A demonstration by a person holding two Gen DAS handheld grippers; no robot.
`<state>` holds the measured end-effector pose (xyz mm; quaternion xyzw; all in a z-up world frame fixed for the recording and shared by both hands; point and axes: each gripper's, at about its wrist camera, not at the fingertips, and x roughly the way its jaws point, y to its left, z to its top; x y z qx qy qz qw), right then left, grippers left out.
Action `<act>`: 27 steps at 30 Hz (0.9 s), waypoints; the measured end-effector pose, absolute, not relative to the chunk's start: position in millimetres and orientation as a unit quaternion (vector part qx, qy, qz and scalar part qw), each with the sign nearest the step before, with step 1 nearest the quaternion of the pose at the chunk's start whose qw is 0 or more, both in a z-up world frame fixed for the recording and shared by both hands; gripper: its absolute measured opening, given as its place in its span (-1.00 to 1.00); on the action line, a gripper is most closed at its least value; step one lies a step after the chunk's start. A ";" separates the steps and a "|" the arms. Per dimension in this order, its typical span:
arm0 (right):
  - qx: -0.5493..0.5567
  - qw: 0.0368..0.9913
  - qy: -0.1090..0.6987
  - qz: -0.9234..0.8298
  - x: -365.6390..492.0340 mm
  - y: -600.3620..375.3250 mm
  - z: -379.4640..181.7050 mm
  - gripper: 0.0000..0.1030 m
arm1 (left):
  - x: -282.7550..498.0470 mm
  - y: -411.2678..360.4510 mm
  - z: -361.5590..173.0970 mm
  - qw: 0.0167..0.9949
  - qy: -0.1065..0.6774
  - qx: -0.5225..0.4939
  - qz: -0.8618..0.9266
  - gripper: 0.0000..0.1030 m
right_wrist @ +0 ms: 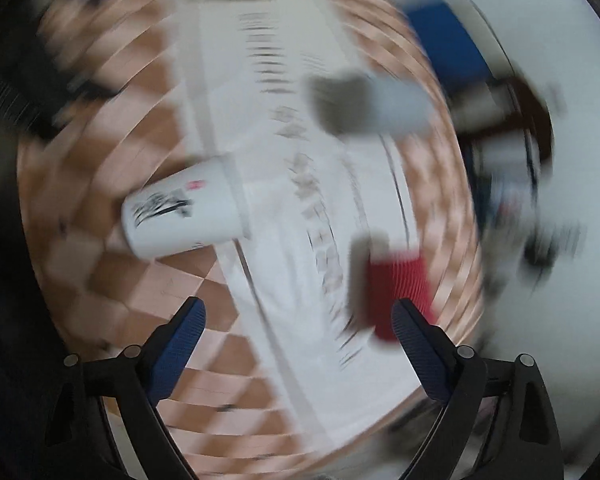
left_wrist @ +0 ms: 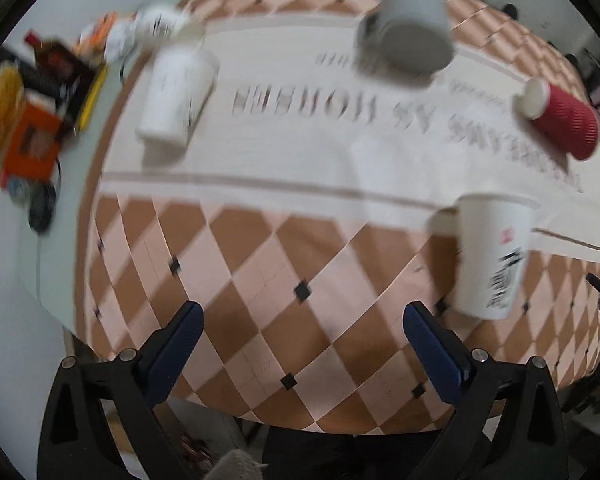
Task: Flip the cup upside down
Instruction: 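Grasp the white cup with the right gripper while the left gripper releases it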
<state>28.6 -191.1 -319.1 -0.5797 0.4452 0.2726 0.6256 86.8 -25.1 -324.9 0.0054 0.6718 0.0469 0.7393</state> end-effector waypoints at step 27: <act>-0.866 0.259 0.166 0.393 -29.0 -143.7 -436.9 0.26 | 66.4 62.7 -374.9 0.735 0.673 -0.033 0.079 0.98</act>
